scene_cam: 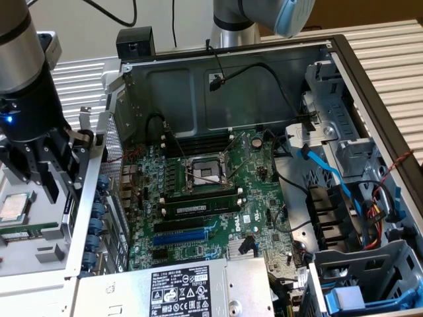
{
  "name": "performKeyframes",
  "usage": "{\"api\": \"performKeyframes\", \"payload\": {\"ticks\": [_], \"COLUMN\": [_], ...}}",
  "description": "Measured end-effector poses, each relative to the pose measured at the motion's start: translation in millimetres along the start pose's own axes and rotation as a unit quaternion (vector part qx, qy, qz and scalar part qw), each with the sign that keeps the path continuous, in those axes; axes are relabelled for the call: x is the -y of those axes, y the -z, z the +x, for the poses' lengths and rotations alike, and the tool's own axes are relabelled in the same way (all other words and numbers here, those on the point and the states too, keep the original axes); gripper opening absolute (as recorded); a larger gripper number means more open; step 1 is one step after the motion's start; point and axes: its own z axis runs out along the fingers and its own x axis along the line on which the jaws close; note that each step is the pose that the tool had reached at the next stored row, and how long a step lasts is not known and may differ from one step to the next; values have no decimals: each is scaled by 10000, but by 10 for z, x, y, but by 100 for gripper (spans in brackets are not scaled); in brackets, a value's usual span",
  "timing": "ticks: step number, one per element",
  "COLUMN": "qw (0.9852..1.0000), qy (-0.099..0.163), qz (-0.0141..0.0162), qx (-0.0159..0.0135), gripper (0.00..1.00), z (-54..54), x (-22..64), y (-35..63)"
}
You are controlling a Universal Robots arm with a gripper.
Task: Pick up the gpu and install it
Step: 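Pick up the gpu and move the gpu toward the slot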
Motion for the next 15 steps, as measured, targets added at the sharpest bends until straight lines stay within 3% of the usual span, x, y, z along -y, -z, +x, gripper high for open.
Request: {"api": "performKeyframes", "payload": {"ticks": [2, 9, 15], "qw": [10000, 9999, 9999], "qy": [-19, -32, -20], "qz": [-8, -13, -14], "qx": [41, 96, 109], "gripper": [46, 46, 46], "z": [19, 42, 50], "x": [-12, -18, -11], "y": [-23, -71, -82]}}
